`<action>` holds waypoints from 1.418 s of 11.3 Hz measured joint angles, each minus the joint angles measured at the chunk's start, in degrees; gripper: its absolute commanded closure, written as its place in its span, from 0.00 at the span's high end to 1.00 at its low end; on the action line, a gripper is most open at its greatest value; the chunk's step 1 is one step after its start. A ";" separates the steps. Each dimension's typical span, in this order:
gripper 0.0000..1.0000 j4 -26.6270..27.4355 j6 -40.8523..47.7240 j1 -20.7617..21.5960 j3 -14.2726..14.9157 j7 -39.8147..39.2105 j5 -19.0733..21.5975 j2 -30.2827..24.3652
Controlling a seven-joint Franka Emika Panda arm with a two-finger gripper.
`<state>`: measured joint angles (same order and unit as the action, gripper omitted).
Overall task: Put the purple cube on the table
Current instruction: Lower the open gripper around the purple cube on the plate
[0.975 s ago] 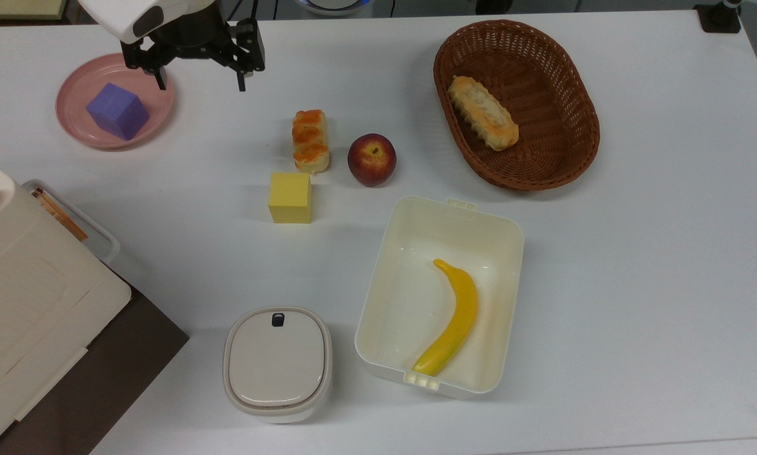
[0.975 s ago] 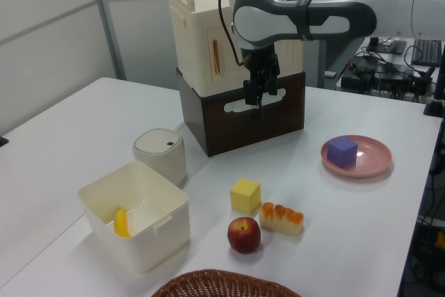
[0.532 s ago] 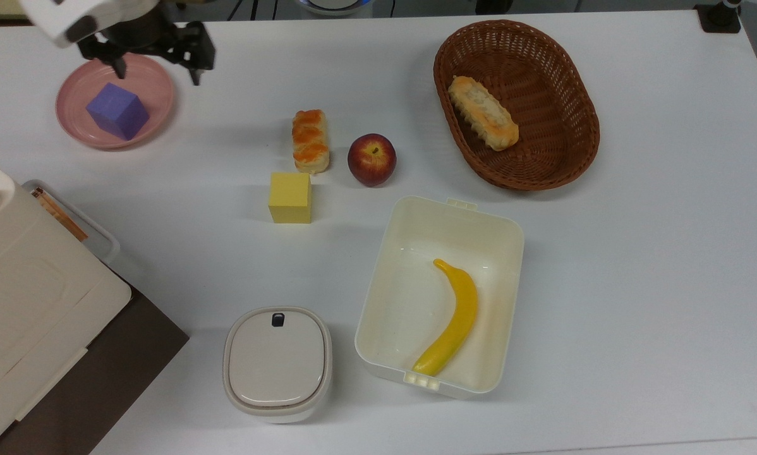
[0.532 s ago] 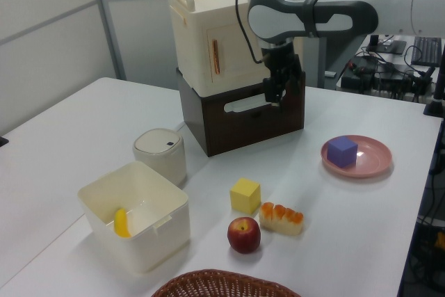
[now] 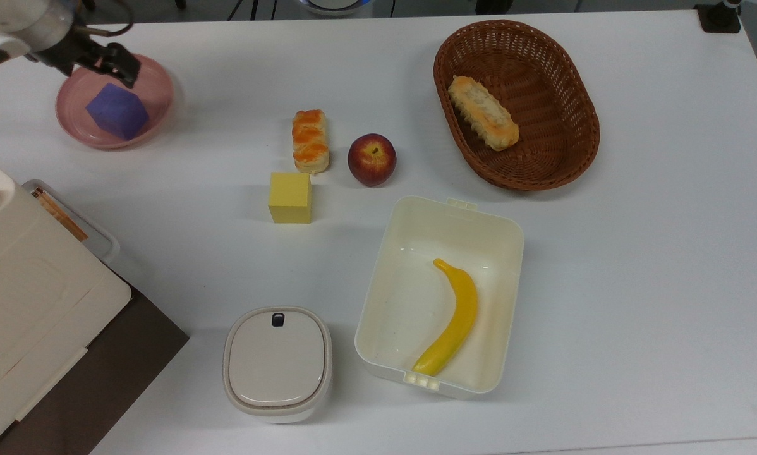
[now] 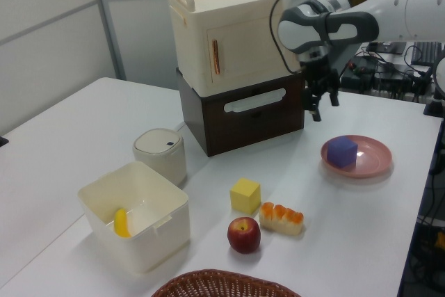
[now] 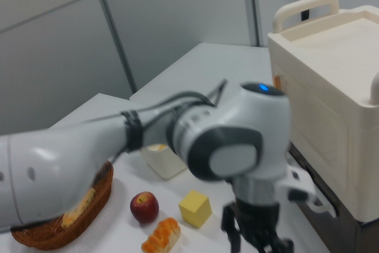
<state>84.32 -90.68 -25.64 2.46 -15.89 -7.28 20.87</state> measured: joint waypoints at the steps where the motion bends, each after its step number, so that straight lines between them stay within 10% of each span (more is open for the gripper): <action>1: 1.00 0.04 -0.61 -1.58 0.00 -1.16 -0.01 1.49; 15: 1.00 0.70 -1.14 -2.29 -0.21 -1.58 -2.30 9.56; 16: 0.74 0.70 -1.14 -2.30 -0.21 -1.58 -3.23 9.88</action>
<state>85.02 -91.82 -27.94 2.25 -17.47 -10.51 30.75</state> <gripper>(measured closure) 0.000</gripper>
